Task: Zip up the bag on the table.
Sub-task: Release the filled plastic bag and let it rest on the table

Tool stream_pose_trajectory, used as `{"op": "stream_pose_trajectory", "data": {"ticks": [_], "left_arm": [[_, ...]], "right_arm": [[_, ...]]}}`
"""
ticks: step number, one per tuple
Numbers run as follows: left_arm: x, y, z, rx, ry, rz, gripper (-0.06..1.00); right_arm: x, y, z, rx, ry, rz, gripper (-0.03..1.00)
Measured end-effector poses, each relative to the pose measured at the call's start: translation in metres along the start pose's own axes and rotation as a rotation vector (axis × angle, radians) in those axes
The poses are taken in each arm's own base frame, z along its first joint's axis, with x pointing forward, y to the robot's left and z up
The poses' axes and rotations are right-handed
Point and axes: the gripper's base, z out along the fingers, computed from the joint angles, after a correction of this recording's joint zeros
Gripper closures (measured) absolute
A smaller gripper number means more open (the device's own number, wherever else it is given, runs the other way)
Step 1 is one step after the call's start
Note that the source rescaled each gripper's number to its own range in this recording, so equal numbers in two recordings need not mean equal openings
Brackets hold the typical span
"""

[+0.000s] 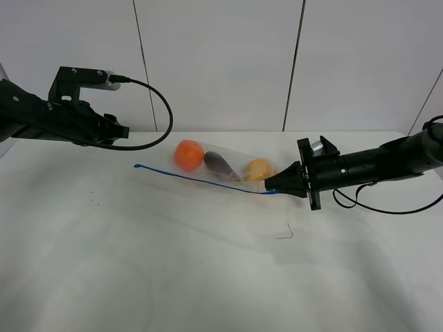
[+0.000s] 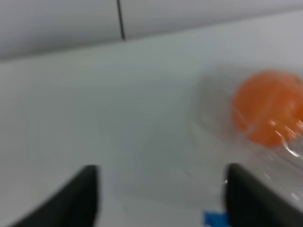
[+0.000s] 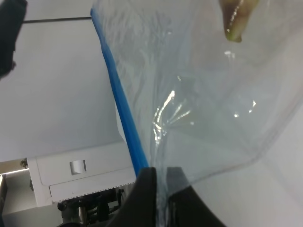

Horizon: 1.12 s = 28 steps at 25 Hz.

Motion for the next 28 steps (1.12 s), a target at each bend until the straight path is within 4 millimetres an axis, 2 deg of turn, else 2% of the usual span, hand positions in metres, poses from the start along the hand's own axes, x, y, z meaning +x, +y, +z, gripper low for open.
{"op": "stream_pose_trajectory", "data": {"ticks": [2,5,9,13,20,28], "left_arm": [[0.007,-0.005,0.000,0.055,0.077,-0.053,0.01],[0.013,-0.014,-0.004,0.148,0.216,-0.125,-0.05],[0.003,-0.018,-0.015,0.202,0.388,-0.143,-0.06],[-0.009,-0.009,-0.034,0.110,0.602,-0.141,-0.05],[-0.002,0.006,-0.057,-0.072,0.883,-0.120,-0.05],[-0.003,0.007,-0.061,-0.095,0.894,-0.149,-0.05]], "right_arm": [[0.000,0.000,0.000,0.000,0.000,0.000,0.97],[0.000,0.000,0.000,0.000,0.000,0.002,0.97],[0.000,0.000,0.000,0.000,0.000,0.004,0.97],[0.000,0.000,0.000,0.000,0.000,0.004,0.97],[0.000,0.000,0.000,0.000,0.000,0.004,0.97],[0.000,0.000,0.000,0.004,0.005,0.002,0.97]]}}
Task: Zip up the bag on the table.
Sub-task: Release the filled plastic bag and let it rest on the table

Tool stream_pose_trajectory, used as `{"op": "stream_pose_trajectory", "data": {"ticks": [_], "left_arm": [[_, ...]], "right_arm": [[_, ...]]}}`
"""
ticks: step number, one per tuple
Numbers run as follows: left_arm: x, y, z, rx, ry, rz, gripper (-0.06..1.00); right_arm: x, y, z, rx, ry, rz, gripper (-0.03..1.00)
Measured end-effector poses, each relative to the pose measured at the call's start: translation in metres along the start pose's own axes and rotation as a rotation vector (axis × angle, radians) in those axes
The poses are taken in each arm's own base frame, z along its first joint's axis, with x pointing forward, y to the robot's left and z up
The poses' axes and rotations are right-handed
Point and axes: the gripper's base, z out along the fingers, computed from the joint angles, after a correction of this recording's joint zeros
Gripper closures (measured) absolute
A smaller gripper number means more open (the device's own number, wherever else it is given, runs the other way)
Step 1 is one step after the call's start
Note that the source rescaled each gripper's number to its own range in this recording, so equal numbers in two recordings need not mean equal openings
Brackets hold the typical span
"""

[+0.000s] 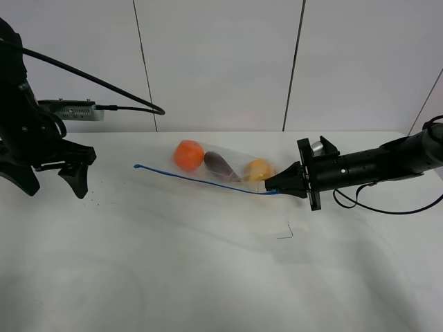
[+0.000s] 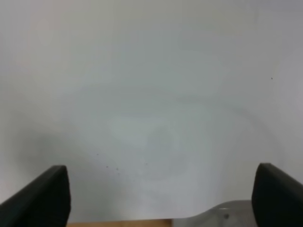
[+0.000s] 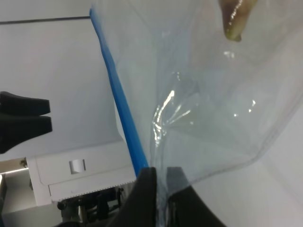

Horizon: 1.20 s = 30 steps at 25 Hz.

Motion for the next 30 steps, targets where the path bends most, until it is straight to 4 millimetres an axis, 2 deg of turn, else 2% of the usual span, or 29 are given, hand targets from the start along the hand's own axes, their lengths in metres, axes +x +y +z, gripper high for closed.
{"op": "stream_pose_trajectory", "data": {"ticks": [6,14,16,22,26,30], "left_arm": [[0.008,0.006,-0.003,-0.050,-0.010,-0.008,-0.05],[0.039,0.011,0.013,-0.099,0.062,0.001,-0.05],[0.056,0.010,0.017,-0.073,0.089,0.040,-0.05],[0.123,0.004,0.028,0.046,0.135,0.050,-0.05],[0.161,0.007,0.035,0.058,0.075,0.121,-0.05],[0.185,0.008,0.034,0.063,-0.043,0.127,-0.05]], "right_arm": [[0.001,-0.001,0.000,0.008,0.011,-0.003,0.97],[0.001,-0.001,0.000,0.010,0.014,-0.001,0.97],[0.001,-0.001,0.000,0.010,0.014,0.000,0.97],[0.001,-0.001,0.000,0.010,0.014,0.000,0.97],[0.001,-0.001,0.000,0.010,0.014,0.000,0.97],[0.001,-0.001,0.000,0.010,0.014,0.000,0.97]]}}
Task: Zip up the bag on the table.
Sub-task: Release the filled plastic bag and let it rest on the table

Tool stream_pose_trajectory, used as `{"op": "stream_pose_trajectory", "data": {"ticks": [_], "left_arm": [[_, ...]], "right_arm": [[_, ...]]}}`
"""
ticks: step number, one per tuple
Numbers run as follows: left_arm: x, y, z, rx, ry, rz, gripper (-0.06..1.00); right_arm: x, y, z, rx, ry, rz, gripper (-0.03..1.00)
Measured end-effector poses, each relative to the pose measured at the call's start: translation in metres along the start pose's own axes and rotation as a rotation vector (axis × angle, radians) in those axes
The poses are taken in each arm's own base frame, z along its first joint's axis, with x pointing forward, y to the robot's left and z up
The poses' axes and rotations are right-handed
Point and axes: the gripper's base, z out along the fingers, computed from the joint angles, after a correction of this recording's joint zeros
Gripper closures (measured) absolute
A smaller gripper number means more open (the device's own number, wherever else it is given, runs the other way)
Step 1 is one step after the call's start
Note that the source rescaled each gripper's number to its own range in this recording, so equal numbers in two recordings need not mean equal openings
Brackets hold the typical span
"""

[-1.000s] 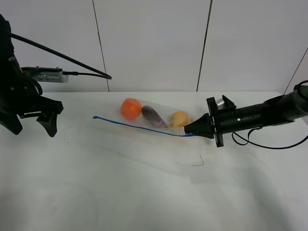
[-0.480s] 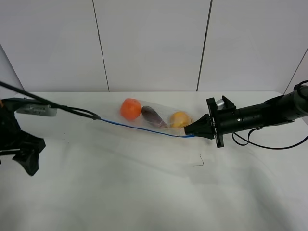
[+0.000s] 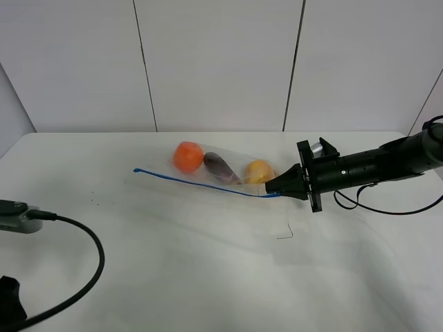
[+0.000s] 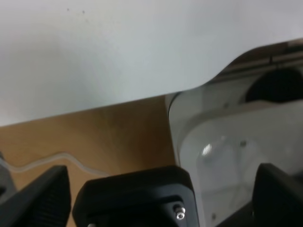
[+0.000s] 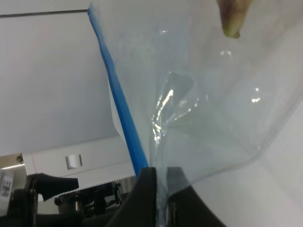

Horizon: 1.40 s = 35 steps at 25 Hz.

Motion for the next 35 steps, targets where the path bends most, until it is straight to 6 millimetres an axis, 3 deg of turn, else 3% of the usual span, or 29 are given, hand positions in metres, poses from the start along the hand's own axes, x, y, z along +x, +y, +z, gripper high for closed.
{"op": "stream_pose_trajectory", "data": {"ticks": [6,18,25,35], "left_arm": [[0.026,-0.003,-0.010,0.018,-0.175,-0.004,-0.05],[0.057,-0.005,-0.031,0.009,-0.445,-0.001,-0.05],[0.076,-0.001,-0.039,-0.043,-0.584,-0.122,-0.05],[0.122,-0.009,-0.046,-0.082,-0.911,-0.114,-0.05]], "right_arm": [[0.000,0.000,0.000,0.000,0.000,0.000,0.97],[0.000,0.000,0.000,0.002,0.002,0.000,0.97],[0.000,0.000,0.000,0.002,0.002,0.000,0.97],[0.000,0.000,0.000,0.002,0.002,0.000,0.97]]}}
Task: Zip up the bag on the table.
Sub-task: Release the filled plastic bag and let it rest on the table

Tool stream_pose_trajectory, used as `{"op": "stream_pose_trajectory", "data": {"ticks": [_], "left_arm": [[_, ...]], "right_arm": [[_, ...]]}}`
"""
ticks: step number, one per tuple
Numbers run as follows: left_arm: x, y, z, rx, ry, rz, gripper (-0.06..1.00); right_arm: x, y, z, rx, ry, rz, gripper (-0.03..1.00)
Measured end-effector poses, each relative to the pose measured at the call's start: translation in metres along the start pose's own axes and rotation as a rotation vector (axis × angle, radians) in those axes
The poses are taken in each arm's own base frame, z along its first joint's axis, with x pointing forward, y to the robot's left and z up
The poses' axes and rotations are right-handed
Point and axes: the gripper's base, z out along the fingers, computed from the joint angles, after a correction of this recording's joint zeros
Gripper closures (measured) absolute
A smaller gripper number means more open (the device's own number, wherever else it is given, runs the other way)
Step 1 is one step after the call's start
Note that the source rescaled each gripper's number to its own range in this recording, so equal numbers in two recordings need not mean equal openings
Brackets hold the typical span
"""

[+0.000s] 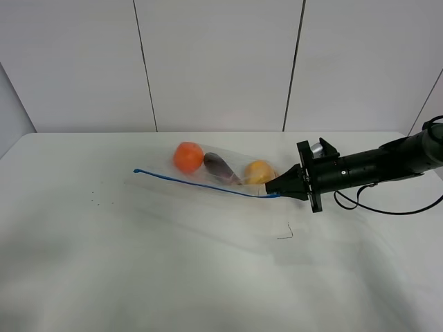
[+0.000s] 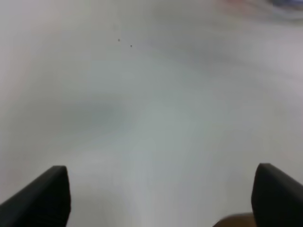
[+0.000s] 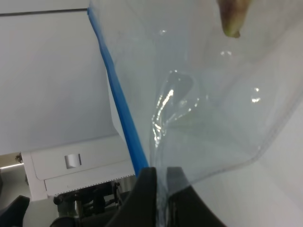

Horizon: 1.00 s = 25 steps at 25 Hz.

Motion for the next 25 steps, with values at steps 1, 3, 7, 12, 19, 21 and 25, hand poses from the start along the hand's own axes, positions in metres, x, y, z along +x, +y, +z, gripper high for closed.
{"op": "stream_pose_trajectory", "data": {"ticks": [1,3,7,12,19,21,25], "left_arm": [[0.001,0.000,-0.001,0.000,-0.007,0.000,-0.05],[0.001,0.000,-0.001,0.003,-0.007,0.000,-0.05],[0.001,0.000,-0.001,0.004,-0.012,-0.001,-0.05],[0.001,0.000,-0.001,0.004,-0.012,-0.001,-0.05],[0.001,0.000,-0.001,0.004,-0.012,-0.001,-0.05],[0.001,0.000,-0.001,0.004,-0.012,-0.001,-0.05],[0.001,0.000,-0.001,0.004,-0.012,-0.001,-0.05]], "right_arm": [[0.000,0.000,0.000,0.000,0.000,0.000,0.97],[0.000,0.000,0.000,0.000,0.000,0.000,0.97],[0.000,0.000,0.000,0.001,0.001,0.000,0.97],[0.000,0.000,0.000,0.004,0.005,0.001,0.95],[0.001,0.003,-0.002,0.023,0.029,0.012,0.17],[-0.003,0.013,-0.007,0.054,0.044,-0.023,0.04],[-0.018,0.049,-0.031,0.253,0.072,-0.131,-0.02]]}}
